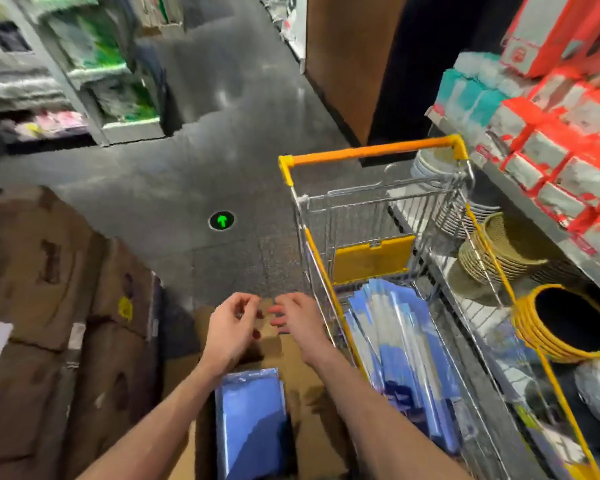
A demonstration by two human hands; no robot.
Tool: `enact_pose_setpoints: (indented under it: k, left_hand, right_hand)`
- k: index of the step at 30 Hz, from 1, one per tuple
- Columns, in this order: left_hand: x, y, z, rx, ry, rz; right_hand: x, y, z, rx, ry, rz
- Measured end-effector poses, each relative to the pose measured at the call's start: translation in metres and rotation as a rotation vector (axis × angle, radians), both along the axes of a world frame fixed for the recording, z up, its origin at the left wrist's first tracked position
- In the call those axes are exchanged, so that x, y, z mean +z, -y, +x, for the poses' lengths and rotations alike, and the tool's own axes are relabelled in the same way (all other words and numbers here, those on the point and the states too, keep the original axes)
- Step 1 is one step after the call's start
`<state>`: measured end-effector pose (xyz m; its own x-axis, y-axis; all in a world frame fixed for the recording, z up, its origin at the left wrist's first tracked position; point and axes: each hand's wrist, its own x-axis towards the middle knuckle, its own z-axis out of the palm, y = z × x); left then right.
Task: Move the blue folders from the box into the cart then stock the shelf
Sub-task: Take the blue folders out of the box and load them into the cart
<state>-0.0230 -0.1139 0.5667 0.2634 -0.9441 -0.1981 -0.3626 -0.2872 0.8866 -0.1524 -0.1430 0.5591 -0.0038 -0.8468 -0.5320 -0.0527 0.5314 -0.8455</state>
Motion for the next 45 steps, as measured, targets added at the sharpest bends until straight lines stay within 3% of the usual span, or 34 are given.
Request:
enact_pose_setpoints:
  k: [7,9,13,21,29,38,45]
  left_hand:
    - [-0.074,-0.085,0.147,0.270,-0.115,0.173]
    - [-0.092,-0.102,0.167,0.284,-0.155,0.226]
    - [-0.133,-0.132,0.197,0.336,-0.248,0.282]
    - [-0.252,-0.135,0.201,0.386,-0.328,0.453]
    - [-0.401,-0.117,0.168,0.306,-0.268,0.707]
    - [-0.568,-0.112,0.141,0.063,-0.058,0.862]
    - [-0.657,-0.122,0.128,0.103,0.016,0.882]
  right_hand:
    - [-0.064,-0.059,0.159,0.237,-0.251,0.115]
    - [-0.090,-0.069,0.184,0.336,-0.352,0.126]
    - [-0.132,-0.086,0.215,0.428,-0.381,0.205]
    - [-0.244,-0.079,0.194,0.445,-0.363,0.362]
    - [-0.390,-0.076,0.149,0.419,-0.417,0.480]
    - [-0.541,-0.072,0.132,0.442,-0.434,0.571]
    - [-0.620,-0.085,0.116,0.476,-0.426,0.648]
